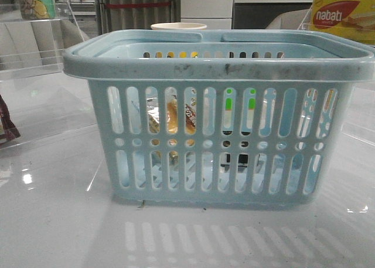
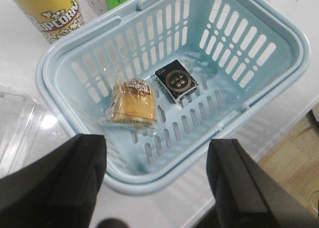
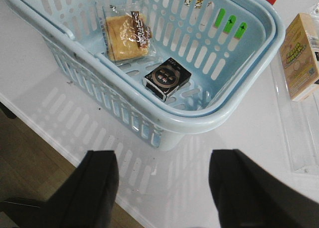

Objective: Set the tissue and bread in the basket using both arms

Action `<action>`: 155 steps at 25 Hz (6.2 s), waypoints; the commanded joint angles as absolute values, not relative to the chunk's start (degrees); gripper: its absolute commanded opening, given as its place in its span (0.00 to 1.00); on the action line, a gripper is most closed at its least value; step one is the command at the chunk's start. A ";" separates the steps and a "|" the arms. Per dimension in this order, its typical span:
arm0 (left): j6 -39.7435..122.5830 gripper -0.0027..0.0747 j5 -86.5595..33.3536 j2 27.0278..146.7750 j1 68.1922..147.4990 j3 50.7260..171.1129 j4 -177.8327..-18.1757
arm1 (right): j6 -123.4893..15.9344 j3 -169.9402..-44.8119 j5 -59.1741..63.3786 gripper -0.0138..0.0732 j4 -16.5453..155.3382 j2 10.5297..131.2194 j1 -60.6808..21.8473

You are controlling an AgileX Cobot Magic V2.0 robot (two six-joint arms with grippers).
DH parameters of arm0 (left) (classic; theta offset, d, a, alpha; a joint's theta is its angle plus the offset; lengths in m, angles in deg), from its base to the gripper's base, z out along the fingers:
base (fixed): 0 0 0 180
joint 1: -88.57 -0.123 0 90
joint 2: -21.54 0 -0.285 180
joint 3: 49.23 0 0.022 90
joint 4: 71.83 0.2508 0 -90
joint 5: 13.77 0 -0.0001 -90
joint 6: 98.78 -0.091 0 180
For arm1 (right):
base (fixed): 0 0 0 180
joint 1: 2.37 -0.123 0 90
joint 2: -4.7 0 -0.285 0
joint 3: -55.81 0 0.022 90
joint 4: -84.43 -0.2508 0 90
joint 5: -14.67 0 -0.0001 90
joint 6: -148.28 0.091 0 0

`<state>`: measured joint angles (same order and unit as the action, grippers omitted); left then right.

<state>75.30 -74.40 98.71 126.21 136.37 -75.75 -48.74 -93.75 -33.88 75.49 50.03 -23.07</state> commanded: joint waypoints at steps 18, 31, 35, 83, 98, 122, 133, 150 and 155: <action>75.08 0.68 -64.32 61.16 126.73 97.17 -76.16 | -45.26 -95.14 -31.44 0.75 75.00 50.03 -23.19; 75.08 0.40 -60.58 61.16 126.73 96.40 -74.33 | -45.86 -94.75 -32.33 0.48 75.49 50.10 -23.19; 75.08 0.26 -60.58 61.16 126.73 96.40 -74.33 | -45.86 -94.75 -32.47 0.35 75.49 50.10 -23.19; 75.53 0.15 -20.20 28.45 94.14 57.96 -71.44 | -46.24 -94.75 -34.28 0.23 76.36 50.10 -23.19; 75.53 0.15 -11.21 27.97 91.02 53.14 -73.23 | -46.24 -94.75 -34.49 0.23 76.36 50.10 -23.19; 75.53 0.15 -11.30 27.97 91.02 53.14 -73.23 | -46.24 -88.98 -30.79 0.23 76.55 45.28 -19.36; 75.53 0.15 -11.30 27.97 91.14 53.14 -73.23 | -46.24 -54.20 1.18 0.23 76.55 17.38 -0.57; 75.53 0.15 -11.30 27.97 91.14 53.14 -73.23 | -45.86 -45.26 18.07 0.23 75.77 10.86 -0.65; 75.53 0.15 -11.30 27.97 91.14 53.14 -73.23 | -35.07 -45.26 18.94 0.23 82.53 10.86 -0.65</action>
<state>75.04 -16.31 28.97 91.21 53.11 -72.71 -39.69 -45.33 13.24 79.73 11.90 -1.00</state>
